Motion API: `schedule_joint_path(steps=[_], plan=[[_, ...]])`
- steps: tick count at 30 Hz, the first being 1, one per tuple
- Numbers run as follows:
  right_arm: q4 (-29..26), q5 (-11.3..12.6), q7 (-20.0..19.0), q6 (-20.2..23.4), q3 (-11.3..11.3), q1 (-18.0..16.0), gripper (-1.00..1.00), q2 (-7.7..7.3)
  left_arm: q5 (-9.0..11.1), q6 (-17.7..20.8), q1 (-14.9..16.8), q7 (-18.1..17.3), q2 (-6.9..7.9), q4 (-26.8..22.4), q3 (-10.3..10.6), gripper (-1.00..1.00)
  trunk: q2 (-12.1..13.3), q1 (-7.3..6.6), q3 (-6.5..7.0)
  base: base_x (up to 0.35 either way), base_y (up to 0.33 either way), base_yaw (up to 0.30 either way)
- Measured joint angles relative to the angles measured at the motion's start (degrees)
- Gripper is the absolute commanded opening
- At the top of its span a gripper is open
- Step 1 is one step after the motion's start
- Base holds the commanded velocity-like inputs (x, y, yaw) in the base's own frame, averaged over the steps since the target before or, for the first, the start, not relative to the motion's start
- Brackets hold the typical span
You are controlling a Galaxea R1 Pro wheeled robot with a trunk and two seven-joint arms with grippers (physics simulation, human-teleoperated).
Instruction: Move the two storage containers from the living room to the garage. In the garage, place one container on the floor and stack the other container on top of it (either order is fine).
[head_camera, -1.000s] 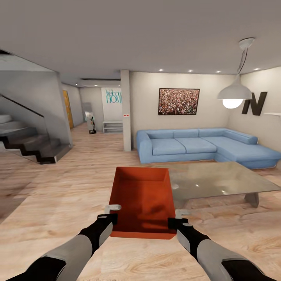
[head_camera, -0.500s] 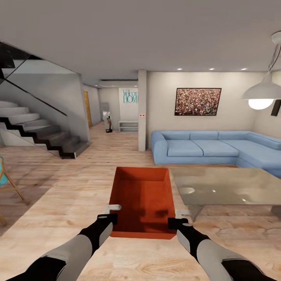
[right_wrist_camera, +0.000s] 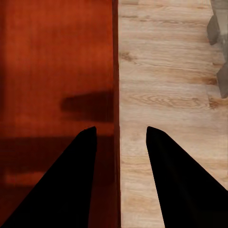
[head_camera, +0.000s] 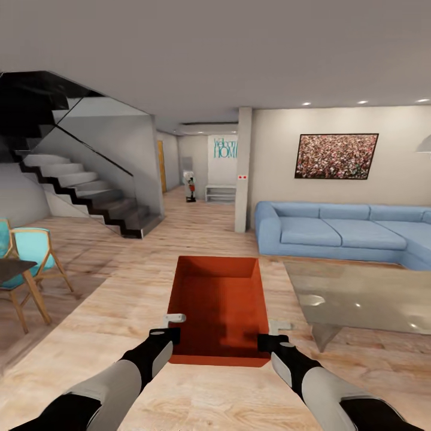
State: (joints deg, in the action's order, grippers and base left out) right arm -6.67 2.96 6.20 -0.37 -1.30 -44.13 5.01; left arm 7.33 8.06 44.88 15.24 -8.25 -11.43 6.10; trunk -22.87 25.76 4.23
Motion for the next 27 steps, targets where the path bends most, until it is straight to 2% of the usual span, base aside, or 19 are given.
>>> schedule_joint_path(steps=[18, 23, 27], plan=[[0.0, 0.0, 0.0, 0.0, -0.01, 0.01, -1.0, 0.0, 0.01, -0.04, 0.0, 0.0, 0.0, 0.04, -0.02, -1.0, 0.0, 0.0, 0.0, 0.0, 0.0, 0.274], [-0.01, 0.02, 0.03, 0.0, -0.04, 0.01, -1.0, 0.0, 0.02, -0.08, 0.0, 0.0, 0.0, 0.06, -0.02, -1.0, 0.0, 0.0, 0.0, 0.009, 0.0, 0.053], [-0.01, 0.01, 0.02, 0.01, -0.05, 0.0, -1.0, 0.0, 0.04, -0.1, 0.0, 0.0, -0.01, 0.06, -0.03, -1.0, -0.01, -0.03, 0.0, 0.22, 0.0, 0.003]])
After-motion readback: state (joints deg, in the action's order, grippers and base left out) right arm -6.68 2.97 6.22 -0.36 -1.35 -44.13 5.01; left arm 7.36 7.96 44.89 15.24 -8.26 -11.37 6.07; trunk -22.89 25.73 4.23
